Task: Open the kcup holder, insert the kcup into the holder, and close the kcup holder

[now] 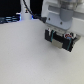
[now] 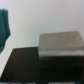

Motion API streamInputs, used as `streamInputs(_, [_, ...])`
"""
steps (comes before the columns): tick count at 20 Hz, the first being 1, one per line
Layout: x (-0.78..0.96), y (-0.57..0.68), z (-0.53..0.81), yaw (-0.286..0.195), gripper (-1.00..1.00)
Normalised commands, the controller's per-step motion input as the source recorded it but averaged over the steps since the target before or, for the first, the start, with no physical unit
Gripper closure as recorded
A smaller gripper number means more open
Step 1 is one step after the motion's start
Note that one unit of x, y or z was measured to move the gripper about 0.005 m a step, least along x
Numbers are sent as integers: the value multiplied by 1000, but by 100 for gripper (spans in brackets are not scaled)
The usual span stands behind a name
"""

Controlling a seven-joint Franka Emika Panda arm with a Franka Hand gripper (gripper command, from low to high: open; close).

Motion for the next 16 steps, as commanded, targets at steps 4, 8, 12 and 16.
streamInputs(4, [-11,231,-242,244,-100])
streamInputs(8, [-215,236,-142,217,-100])
streamInputs(12, [-485,228,-72,190,-100])
streamInputs(16, [-597,384,-5,122,-100])
